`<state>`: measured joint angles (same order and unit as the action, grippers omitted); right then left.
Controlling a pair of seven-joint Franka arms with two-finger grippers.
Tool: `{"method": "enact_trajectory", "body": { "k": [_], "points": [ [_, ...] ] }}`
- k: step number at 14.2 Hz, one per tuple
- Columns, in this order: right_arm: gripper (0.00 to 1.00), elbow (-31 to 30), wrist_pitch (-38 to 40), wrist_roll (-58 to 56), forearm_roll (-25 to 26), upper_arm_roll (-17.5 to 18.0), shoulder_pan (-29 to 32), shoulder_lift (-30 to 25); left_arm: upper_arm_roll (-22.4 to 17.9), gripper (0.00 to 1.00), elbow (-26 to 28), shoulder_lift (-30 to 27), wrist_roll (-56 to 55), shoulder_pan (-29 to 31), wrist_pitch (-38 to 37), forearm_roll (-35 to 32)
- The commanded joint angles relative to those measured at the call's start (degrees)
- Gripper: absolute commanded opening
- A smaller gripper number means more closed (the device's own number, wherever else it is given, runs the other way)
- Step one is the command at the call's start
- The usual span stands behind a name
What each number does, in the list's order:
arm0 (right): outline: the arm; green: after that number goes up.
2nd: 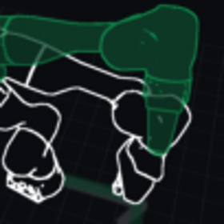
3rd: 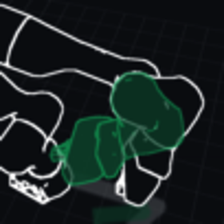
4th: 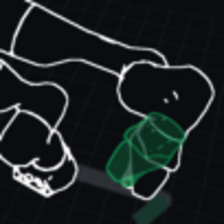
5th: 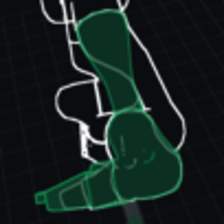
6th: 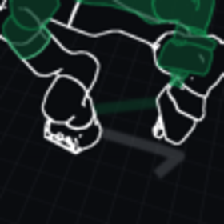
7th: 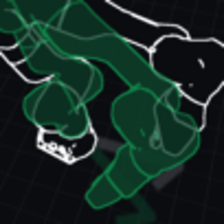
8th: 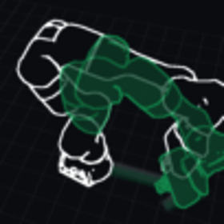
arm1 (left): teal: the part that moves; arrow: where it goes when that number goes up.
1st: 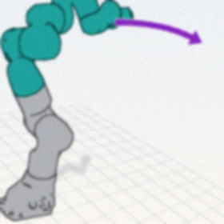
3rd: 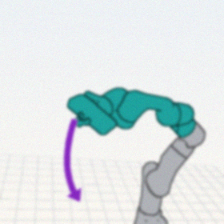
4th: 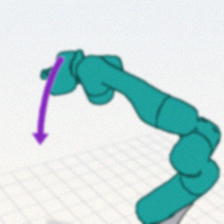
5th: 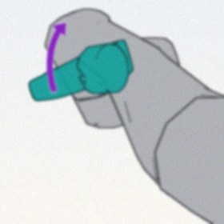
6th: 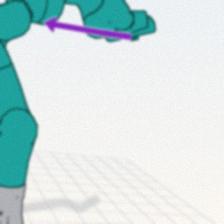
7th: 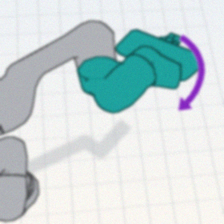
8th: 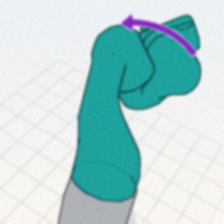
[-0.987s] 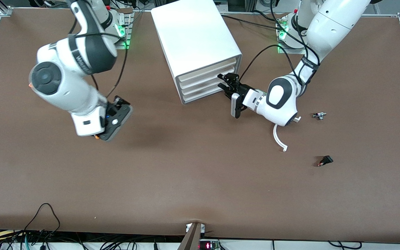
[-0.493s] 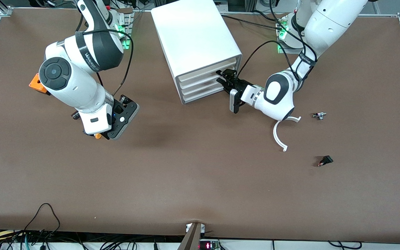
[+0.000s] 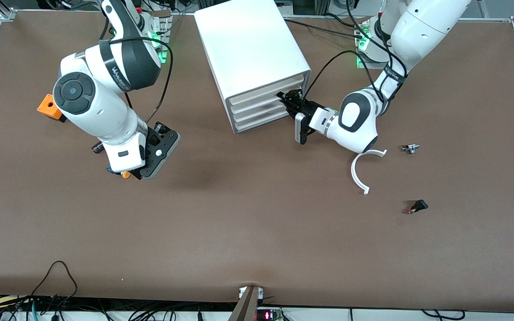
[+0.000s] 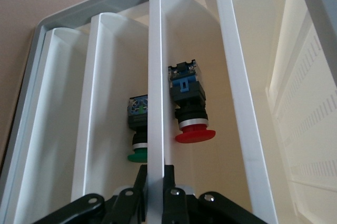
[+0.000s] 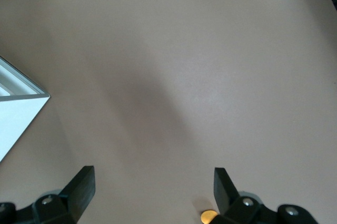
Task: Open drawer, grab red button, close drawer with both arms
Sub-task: 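Grip the drawer front with the left gripper and pull it open, then reach the right gripper down into the open drawer toward the red button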
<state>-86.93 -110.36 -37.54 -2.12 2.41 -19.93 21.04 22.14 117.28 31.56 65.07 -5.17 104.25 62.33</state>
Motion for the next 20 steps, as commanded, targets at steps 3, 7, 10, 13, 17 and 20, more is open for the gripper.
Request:
{"method": "enact_trajectory", "body": {
  "k": [3,7,10,13,17,20],
  "points": [
    [1.0,0.36,0.5,-0.86,0.71,-0.22,-0.11,-0.56,0.19,0.0,-0.02,-1.42,2.34,1.39,0.78,1.91],
    [1.0,0.36,0.5,-0.95,0.71,-0.48,0.33,-0.56,-0.43,0.0,-3.71,1.12,2.16,1.39,0.87,1.21],
    [1.0,0.36,0.5,-0.95,0.71,-0.48,0.51,-0.56,-1.48,0.0,-6.45,5.18,2.25,1.92,0.7,0.86],
    [1.0,0.44,0.41,-0.87,0.63,-0.48,0.51,-0.56,-2.36,0.0,-10.47,5.87,1.73,2.27,0.69,-4.22],
    [1.0,0.44,0.41,-0.69,0.71,-0.48,0.42,-0.47,-4.29,0.0,-14.18,7.46,1.46,2.27,0.69,-6.96],
    [1.0,0.44,-0.11,-0.25,0.37,-0.39,-0.02,-0.03,-6.31,0.0,-14.88,7.37,1.46,2.27,0.78,-6.96]
  ]
}}
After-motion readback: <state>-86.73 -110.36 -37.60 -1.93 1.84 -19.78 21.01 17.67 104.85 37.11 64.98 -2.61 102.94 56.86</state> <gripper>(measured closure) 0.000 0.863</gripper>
